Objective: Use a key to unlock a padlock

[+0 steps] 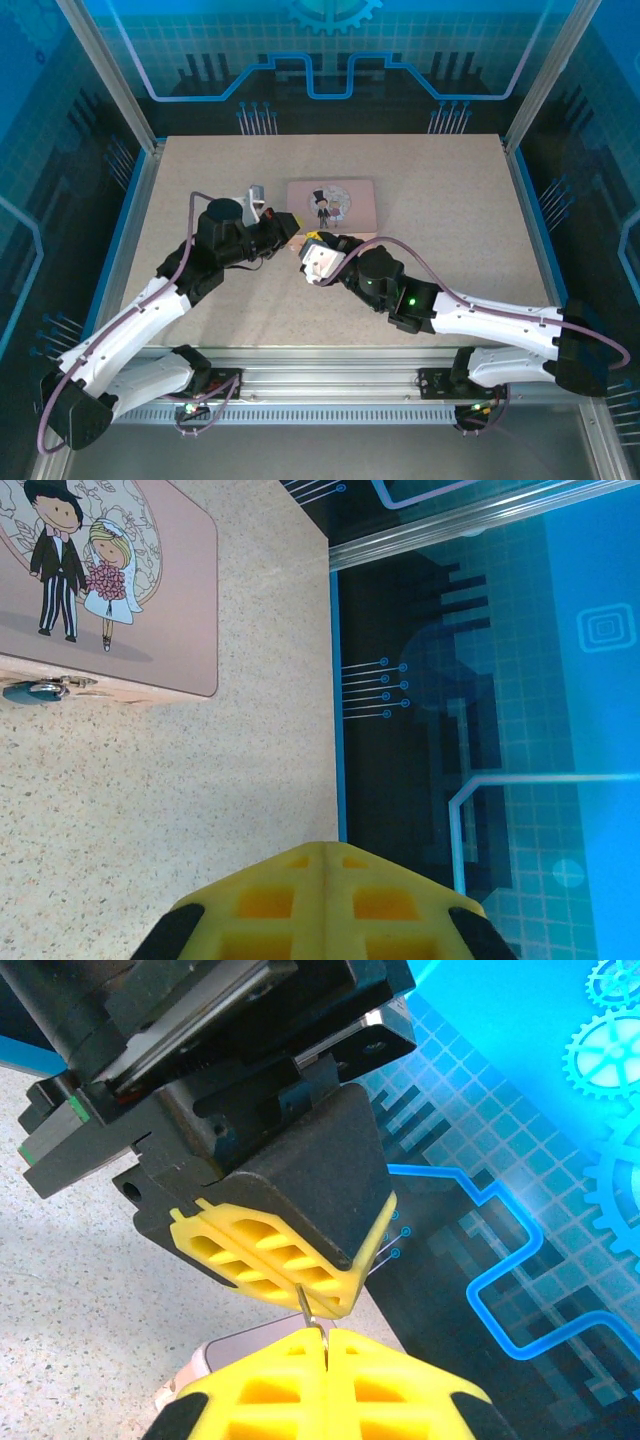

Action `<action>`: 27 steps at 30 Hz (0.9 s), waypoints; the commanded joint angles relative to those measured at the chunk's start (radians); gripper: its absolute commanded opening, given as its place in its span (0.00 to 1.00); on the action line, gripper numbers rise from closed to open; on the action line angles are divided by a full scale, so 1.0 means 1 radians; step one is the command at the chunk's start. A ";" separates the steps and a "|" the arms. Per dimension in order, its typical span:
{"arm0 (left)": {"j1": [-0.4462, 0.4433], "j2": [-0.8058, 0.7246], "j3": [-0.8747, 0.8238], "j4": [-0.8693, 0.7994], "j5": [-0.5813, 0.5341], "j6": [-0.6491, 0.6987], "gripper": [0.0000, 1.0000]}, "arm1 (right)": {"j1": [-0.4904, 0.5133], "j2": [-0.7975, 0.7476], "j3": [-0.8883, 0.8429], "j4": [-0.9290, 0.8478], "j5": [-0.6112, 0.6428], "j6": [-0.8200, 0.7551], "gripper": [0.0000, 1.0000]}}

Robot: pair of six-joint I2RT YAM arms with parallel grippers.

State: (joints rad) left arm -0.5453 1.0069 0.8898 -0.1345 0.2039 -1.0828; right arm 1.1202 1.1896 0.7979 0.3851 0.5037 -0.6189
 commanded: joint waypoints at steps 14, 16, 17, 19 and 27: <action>0.004 0.019 0.016 0.028 0.038 -0.009 0.08 | 0.020 0.051 0.008 0.101 0.070 -0.041 0.00; 0.004 0.018 0.013 0.030 0.041 -0.010 0.12 | 0.020 0.060 0.007 0.129 0.090 -0.047 0.00; 0.004 0.019 0.012 0.033 0.044 -0.011 0.15 | 0.020 0.066 0.009 0.130 0.093 -0.048 0.00; 0.004 0.019 0.008 0.040 0.050 -0.016 0.21 | 0.021 0.075 0.013 0.139 0.094 -0.053 0.00; 0.005 0.009 0.011 0.031 0.050 -0.011 0.05 | 0.032 0.094 0.009 0.160 0.096 -0.087 0.00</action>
State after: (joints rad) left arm -0.5362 1.0245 0.8898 -0.1093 0.2237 -1.1011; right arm 1.1282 1.2751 0.7979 0.4847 0.5900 -0.6834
